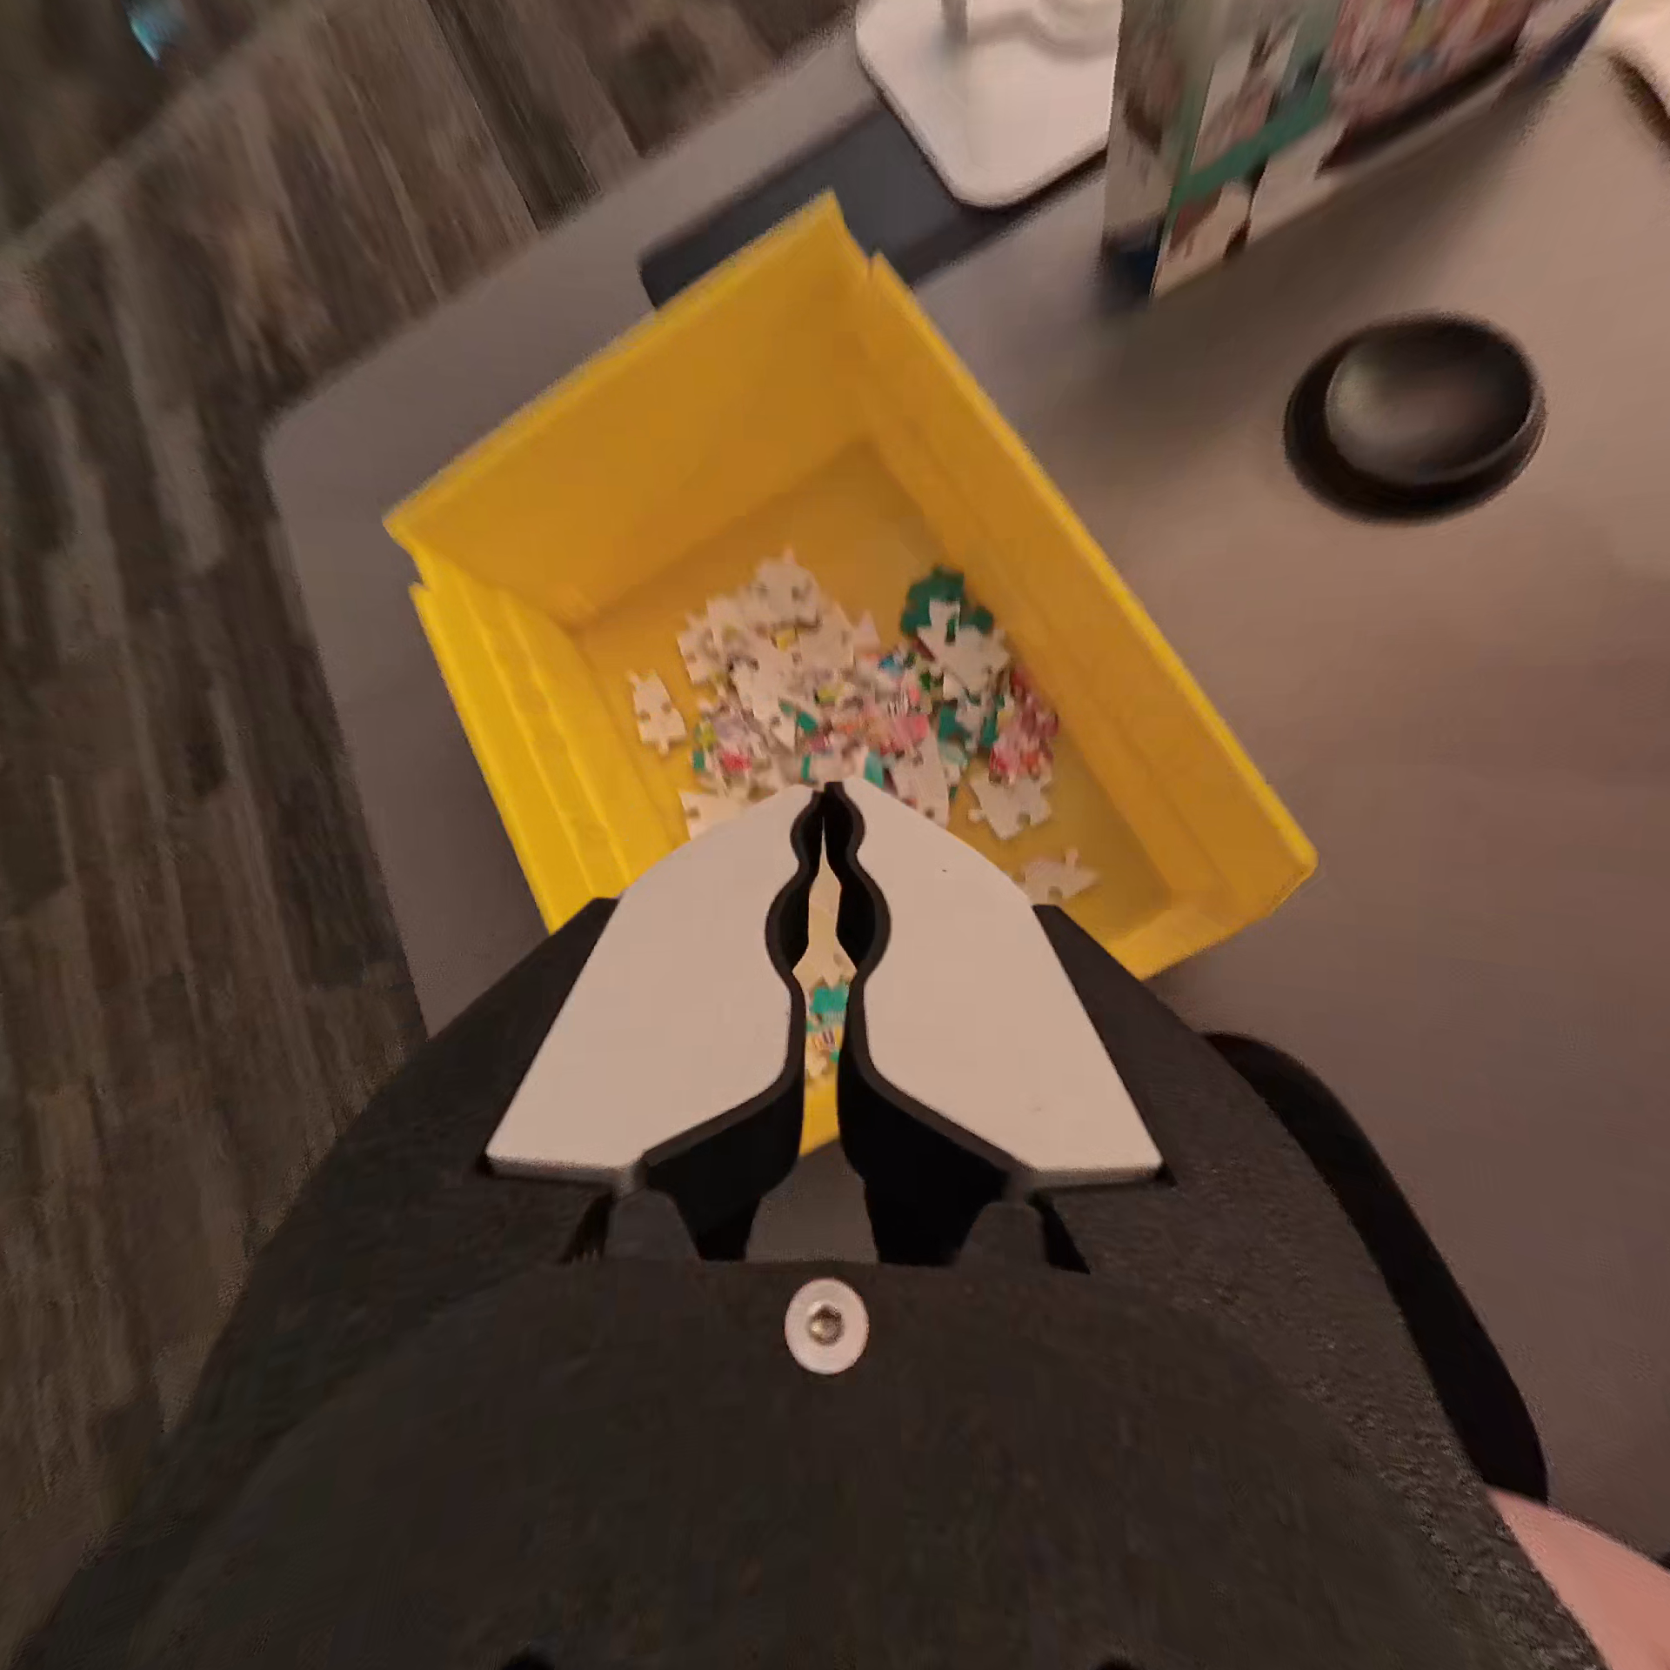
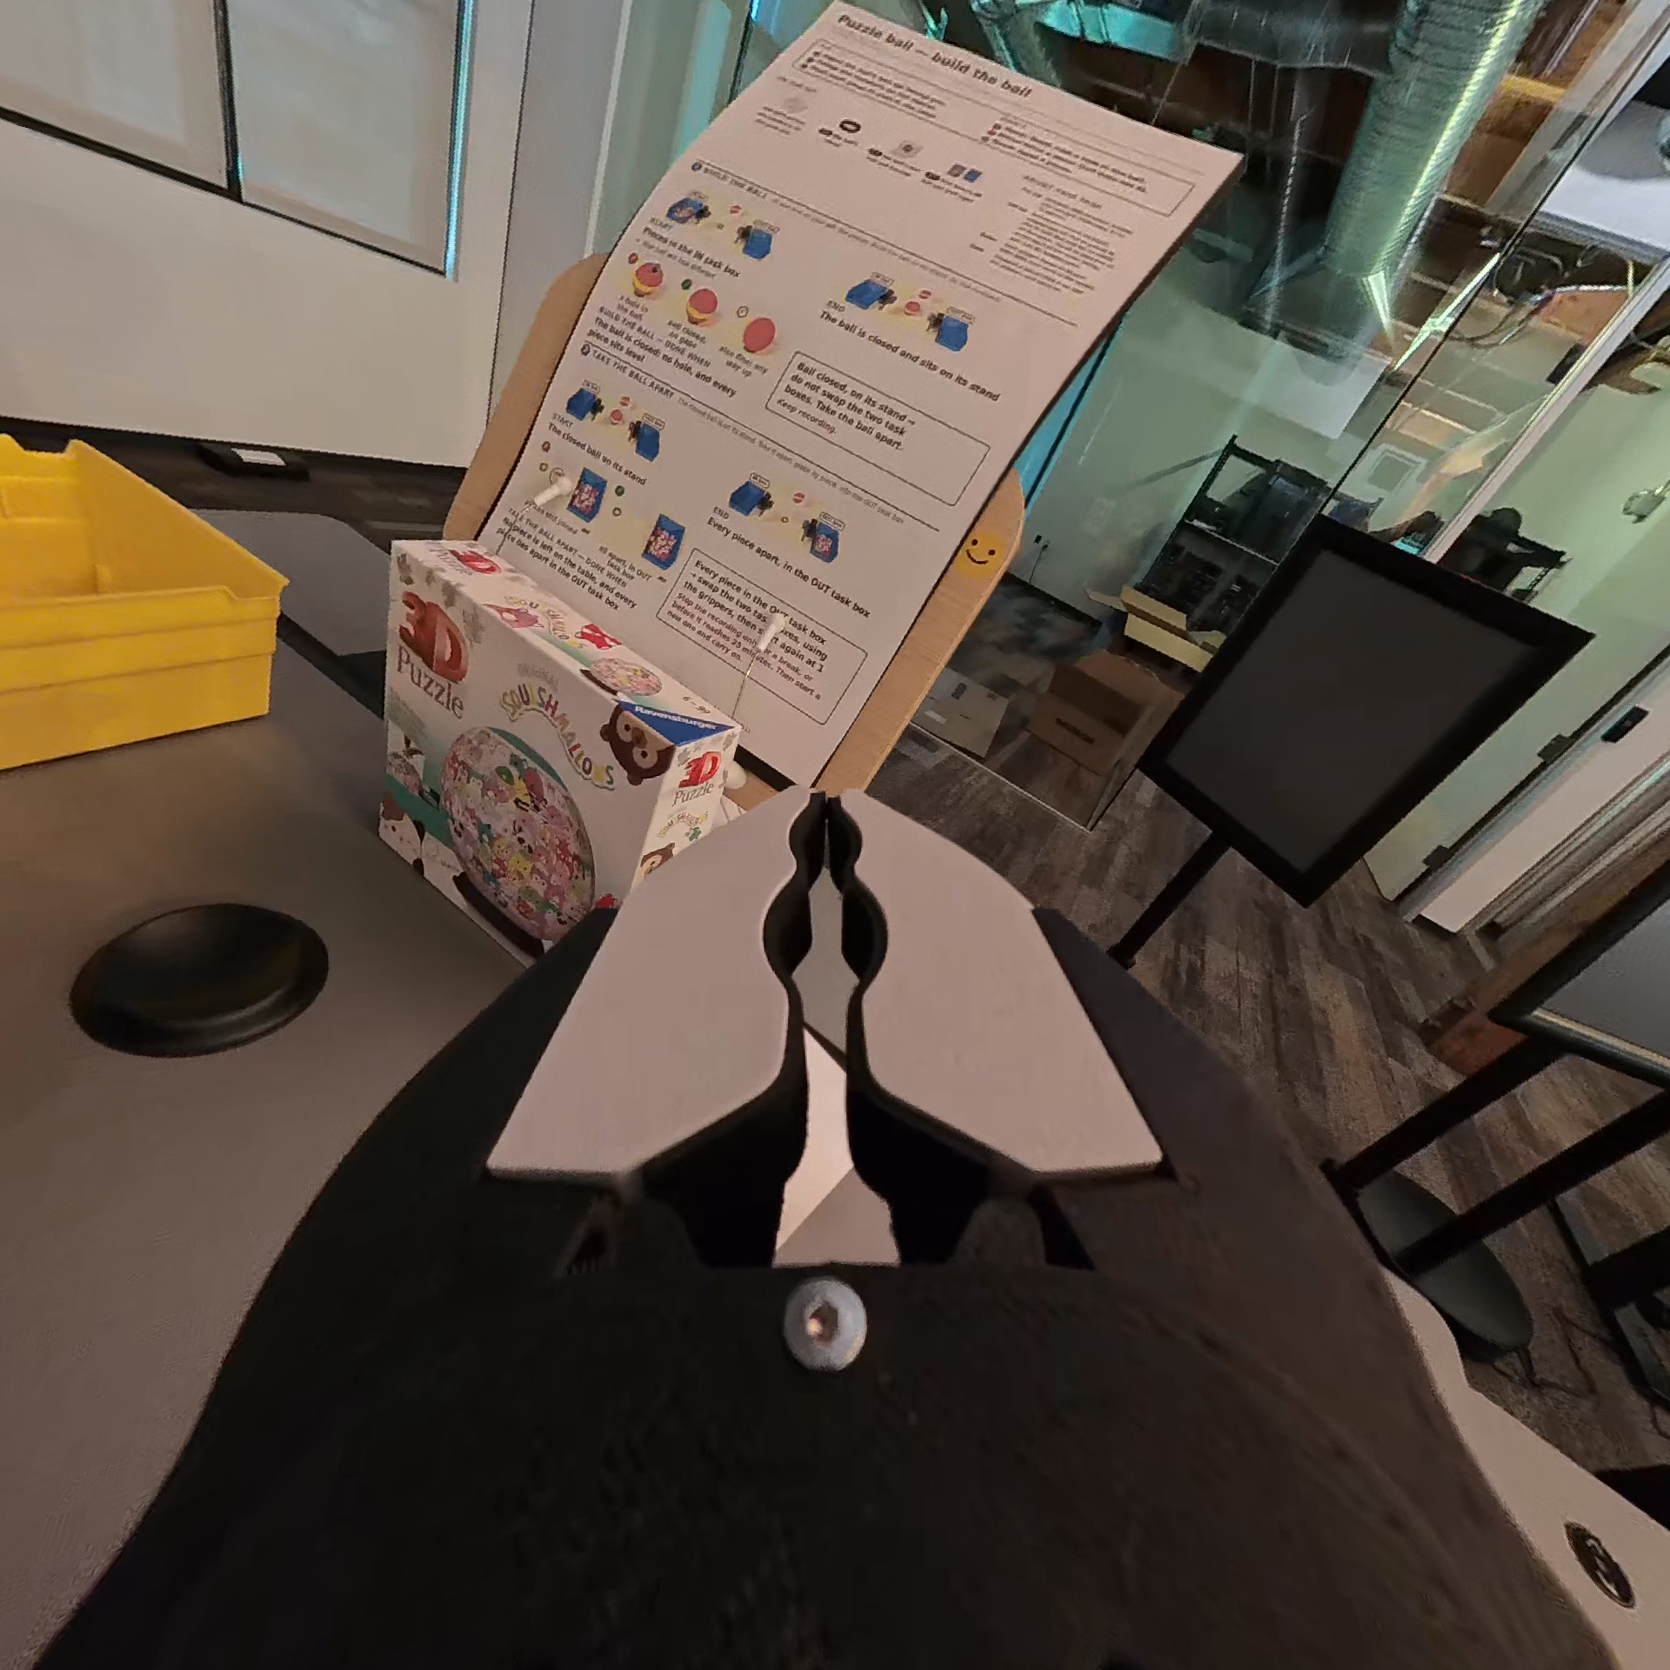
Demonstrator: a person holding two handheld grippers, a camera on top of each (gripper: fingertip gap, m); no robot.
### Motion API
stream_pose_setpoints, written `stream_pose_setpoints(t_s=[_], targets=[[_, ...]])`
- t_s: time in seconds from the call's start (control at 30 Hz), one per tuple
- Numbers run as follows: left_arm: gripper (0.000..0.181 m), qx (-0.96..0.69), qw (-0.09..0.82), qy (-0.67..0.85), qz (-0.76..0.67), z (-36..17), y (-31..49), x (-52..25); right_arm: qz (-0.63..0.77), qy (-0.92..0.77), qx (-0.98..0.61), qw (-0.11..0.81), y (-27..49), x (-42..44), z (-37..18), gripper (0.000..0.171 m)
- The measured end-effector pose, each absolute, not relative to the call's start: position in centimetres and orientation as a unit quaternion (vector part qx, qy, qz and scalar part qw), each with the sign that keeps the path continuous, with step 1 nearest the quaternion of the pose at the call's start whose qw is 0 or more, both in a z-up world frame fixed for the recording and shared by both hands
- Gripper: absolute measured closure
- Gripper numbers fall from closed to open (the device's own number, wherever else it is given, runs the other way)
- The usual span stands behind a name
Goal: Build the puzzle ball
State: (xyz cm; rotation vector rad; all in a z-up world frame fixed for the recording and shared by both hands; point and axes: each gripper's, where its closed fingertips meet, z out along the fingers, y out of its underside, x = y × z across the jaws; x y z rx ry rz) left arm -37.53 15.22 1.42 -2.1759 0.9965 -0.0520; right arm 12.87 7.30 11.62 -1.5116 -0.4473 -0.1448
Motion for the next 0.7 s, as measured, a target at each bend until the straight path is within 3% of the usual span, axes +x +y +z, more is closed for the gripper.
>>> stream_pose_setpoints(t_s=[0.13,0.5,0.7], targets=[[0.181,-0.888,0.282,0.364,0.016,-2.4,16.5,-40.0,-0.063,-0.203,-0.687,0.695,7.4,12.6,11.1,0.167],[0.181,-0.89,0.274,0.364,0.023,-3.2,17.5,-40.0,-0.063,-0.212,-0.695,0.684,8.4,11.3,9.4,0.147],[0.181,-0.892,0.212,0.399,0.009,-5.2,16.5,-38.7,-0.051,-0.2,-0.694,0.69,8.6,11.9,8.9,0.145]])
